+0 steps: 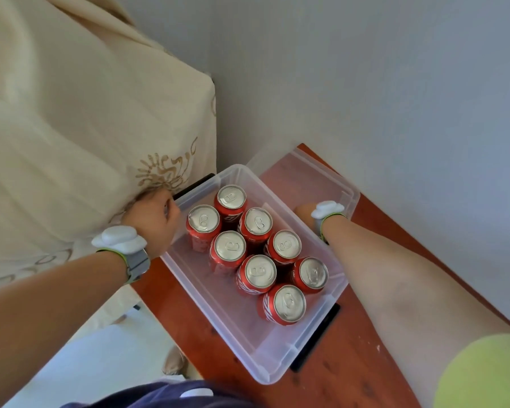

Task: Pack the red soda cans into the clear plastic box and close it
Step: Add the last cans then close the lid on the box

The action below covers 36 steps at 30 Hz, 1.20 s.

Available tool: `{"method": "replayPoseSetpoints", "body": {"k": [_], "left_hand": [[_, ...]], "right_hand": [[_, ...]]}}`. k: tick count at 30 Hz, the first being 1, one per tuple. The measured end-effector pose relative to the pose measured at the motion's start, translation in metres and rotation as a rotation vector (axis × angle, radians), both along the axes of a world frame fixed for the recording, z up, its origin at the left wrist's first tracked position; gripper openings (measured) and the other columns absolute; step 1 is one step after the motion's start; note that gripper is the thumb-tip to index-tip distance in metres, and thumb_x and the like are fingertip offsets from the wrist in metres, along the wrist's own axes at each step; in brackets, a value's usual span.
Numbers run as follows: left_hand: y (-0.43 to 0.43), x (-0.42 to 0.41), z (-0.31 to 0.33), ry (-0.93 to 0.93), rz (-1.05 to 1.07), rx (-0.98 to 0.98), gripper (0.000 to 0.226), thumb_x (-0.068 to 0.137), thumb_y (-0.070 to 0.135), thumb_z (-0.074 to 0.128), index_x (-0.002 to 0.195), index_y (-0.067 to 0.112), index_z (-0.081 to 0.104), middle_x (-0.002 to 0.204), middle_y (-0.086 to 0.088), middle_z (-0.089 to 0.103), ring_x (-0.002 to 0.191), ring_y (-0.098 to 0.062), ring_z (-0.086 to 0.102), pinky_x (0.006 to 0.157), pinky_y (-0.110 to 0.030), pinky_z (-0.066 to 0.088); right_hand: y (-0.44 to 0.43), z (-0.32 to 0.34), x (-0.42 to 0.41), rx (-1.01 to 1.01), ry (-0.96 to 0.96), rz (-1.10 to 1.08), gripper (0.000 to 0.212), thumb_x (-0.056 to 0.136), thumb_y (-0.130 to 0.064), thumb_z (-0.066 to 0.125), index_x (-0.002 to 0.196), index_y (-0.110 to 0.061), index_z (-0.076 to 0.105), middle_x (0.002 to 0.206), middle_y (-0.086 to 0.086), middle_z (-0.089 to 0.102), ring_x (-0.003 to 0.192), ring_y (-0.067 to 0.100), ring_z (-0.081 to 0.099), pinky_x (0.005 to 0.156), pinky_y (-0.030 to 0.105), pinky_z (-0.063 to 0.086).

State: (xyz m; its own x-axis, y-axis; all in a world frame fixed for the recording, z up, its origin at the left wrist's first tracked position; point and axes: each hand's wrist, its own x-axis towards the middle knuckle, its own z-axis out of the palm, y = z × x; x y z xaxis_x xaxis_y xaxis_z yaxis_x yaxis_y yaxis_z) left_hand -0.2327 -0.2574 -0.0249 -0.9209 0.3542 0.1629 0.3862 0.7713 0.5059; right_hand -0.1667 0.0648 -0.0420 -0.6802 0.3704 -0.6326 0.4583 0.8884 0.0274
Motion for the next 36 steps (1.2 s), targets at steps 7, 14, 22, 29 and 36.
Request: {"method": "replayPoseSetpoints", "body": {"k": [7, 14, 22, 29, 36], "left_hand": [[0.003, 0.002, 0.008, 0.000, 0.002, -0.020, 0.022, 0.090, 0.017, 0.044, 0.070, 0.011, 0.039, 0.061, -0.012, 0.046, 0.056, -0.030, 0.045, 0.058, -0.036, 0.038], [-0.001, -0.003, 0.008, -0.015, -0.223, -0.062, 0.021, 0.092, 0.026, 0.045, 0.102, 0.008, 0.051, 0.075, -0.014, 0.061, 0.074, -0.034, 0.059, 0.072, -0.038, 0.046], [-0.003, 0.005, 0.014, -0.075, -0.169, -0.143, 0.035, 0.096, 0.030, 0.032, 0.117, 0.008, 0.050, 0.103, -0.019, 0.067, 0.094, -0.033, 0.062, 0.088, -0.036, 0.045], [-0.006, 0.016, 0.025, -0.395, -0.015, 0.065, 0.045, 0.098, 0.029, 0.025, 0.122, 0.002, 0.051, 0.122, -0.022, 0.059, 0.112, -0.033, 0.056, 0.097, -0.037, 0.039], [-0.037, 0.018, 0.047, -0.935, 0.377, 1.237, 0.055, 0.095, 0.051, 0.021, 0.093, 0.018, 0.065, 0.097, 0.000, 0.069, 0.090, -0.019, 0.057, 0.084, -0.037, 0.039]], "right_hand": [[0.009, 0.036, -0.004, 0.144, 0.167, 0.190, 0.030, 0.088, -0.025, 0.054, 0.113, -0.010, 0.061, 0.116, 0.012, 0.063, 0.096, 0.032, 0.063, 0.075, 0.032, 0.050], [-0.004, 0.152, -0.017, 0.286, 0.701, 0.044, 0.020, 0.077, -0.015, 0.058, 0.097, -0.013, 0.057, 0.105, 0.013, 0.048, 0.073, 0.034, 0.056, 0.058, 0.029, 0.035], [-0.014, 0.261, -0.012, 0.055, 1.254, -0.148, 0.044, 0.089, -0.041, 0.058, 0.129, -0.023, 0.051, 0.094, 0.007, 0.074, 0.095, 0.025, 0.067, 0.075, 0.023, 0.039], [-0.015, 0.239, 0.016, -0.278, 0.711, 0.010, 0.030, 0.094, -0.041, 0.054, 0.113, -0.020, 0.064, 0.044, 0.000, 0.053, 0.028, 0.002, 0.039, 0.031, 0.014, 0.032], [-0.027, 0.109, 0.061, -0.375, 0.496, -0.052, 0.023, 0.096, -0.047, 0.047, 0.109, -0.041, 0.065, 0.108, 0.001, 0.071, 0.090, 0.005, 0.060, 0.075, 0.013, 0.042]]}}
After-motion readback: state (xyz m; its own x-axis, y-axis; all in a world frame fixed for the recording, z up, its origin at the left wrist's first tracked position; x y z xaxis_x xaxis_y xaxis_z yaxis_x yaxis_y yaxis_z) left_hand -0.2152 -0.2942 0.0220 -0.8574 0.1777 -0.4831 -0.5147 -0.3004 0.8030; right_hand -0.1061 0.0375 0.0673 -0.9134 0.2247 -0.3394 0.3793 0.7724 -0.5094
